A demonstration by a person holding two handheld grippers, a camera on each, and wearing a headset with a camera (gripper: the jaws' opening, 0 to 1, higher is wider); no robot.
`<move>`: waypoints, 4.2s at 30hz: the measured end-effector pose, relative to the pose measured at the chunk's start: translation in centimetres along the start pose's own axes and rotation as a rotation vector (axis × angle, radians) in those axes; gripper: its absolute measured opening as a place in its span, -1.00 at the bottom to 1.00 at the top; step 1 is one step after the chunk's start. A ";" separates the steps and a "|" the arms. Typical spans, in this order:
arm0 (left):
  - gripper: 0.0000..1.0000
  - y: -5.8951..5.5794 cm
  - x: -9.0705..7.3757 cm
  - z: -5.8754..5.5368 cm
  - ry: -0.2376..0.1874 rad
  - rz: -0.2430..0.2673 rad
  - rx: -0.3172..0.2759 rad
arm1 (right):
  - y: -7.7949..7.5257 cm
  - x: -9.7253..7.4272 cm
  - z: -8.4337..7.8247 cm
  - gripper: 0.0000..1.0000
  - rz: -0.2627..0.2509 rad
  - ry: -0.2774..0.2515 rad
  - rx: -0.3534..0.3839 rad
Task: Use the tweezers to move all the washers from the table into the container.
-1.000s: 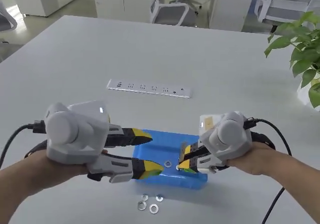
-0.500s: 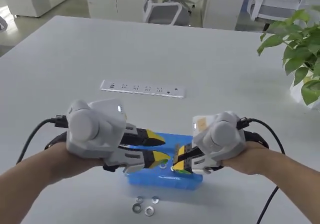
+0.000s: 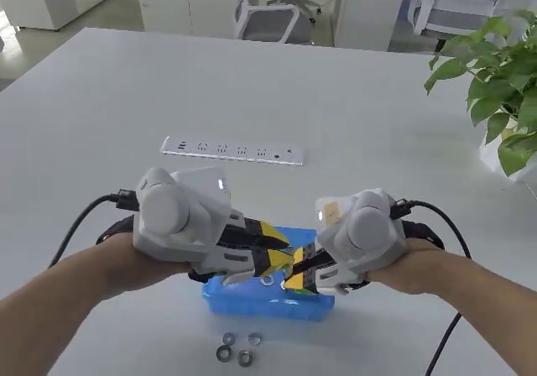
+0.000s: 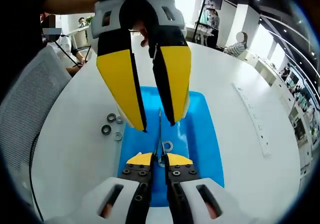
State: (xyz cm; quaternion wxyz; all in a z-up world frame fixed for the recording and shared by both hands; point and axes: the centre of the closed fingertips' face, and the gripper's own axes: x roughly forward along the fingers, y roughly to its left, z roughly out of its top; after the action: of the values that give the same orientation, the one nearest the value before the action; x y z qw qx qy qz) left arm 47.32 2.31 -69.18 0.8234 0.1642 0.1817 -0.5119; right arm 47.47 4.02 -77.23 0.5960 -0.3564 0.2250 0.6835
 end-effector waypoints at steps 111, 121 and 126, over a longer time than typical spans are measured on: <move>-0.90 -7.1 -6.9 -0.2 0.018 0.012 -0.038 | 7.6 -8.9 0.6 0.43 -0.279 -0.126 0.344; -0.90 -7.4 -6.5 -1.7 0.020 0.005 -0.052 | 8.8 -8.6 0.2 0.56 -0.283 -0.140 0.361; -0.90 -7.5 -6.3 -2.3 0.020 0.004 -0.061 | 9.1 -8.6 -0.1 0.61 -0.287 -0.138 0.367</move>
State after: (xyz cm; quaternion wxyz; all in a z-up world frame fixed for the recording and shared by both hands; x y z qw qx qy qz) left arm 37.70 5.14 -68.91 0.8272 0.1444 0.2050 -0.5028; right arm 38.91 -3.41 -71.87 0.7558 -0.2229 0.2514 0.5620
